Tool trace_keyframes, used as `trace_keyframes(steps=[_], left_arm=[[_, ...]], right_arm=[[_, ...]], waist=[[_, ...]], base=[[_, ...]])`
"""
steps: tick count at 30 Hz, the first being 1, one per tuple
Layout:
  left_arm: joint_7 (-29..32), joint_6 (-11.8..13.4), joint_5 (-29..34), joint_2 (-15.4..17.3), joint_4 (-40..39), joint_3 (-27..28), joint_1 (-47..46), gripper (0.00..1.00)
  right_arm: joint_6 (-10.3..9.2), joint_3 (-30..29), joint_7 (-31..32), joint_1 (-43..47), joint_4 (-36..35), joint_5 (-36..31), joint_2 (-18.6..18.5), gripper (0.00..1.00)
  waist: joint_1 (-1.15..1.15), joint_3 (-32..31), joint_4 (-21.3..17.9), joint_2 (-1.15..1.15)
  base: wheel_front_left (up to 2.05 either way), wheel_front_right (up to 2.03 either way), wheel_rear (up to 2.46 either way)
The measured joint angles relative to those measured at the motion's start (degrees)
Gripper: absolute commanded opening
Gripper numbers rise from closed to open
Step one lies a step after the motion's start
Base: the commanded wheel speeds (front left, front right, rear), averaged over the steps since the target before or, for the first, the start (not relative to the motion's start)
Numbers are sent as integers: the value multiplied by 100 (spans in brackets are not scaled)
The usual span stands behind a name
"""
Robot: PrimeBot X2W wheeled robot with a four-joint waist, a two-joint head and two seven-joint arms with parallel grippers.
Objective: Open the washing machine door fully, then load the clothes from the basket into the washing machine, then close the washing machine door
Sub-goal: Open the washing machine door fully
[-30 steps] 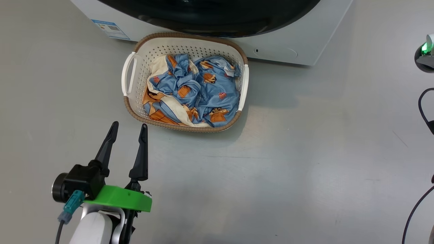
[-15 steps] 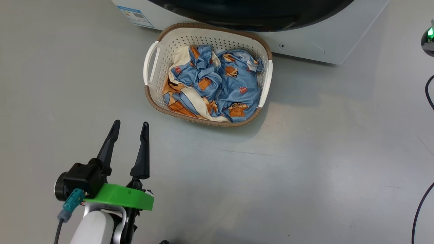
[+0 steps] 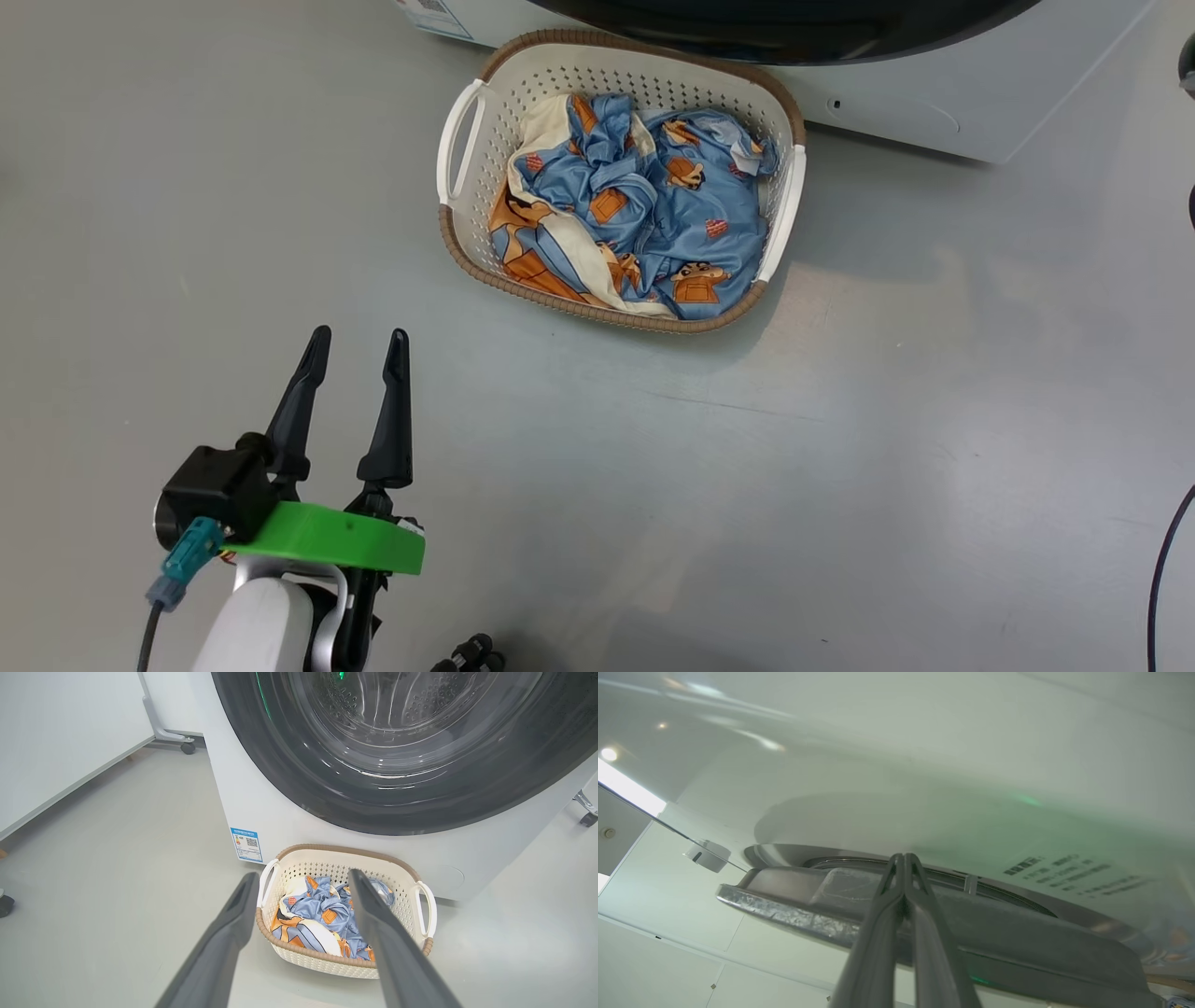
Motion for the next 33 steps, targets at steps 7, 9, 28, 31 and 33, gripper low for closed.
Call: trace_keyframes(steps=[7, 9, 28, 31, 33], left_arm=[[0, 0, -52, -7, -42, 25, -1, 100], [0, 0, -68, -9, -45, 64, -1, 100], [0, -16, -76, -21, -54, 105, -1, 100], [0, -18, -75, -22, -54, 91, -1, 100], [0, -18, -74, -22, -53, 89, 0, 100]], right_arm=[[0, 136, 85, -129, 29, -2, 1, 0], [0, 167, 107, -152, 33, -2, 1, 0], [0, 416, 404, -538, 81, -16, -164, 0], [1, 427, 434, -547, 129, -16, -178, 0], [1, 439, 461, -566, 177, -16, -204, 0]], waist=[[0, 154, 112, 0], [0, 181, 128, 0], [0, 258, 17, 0], [0, 251, 11, 0], [0, 246, 12, 0]], base=[[0, 0, 0], [0, 0, 0], [0, 0, 0], [0, 0, 0], [0, 0, 0]])
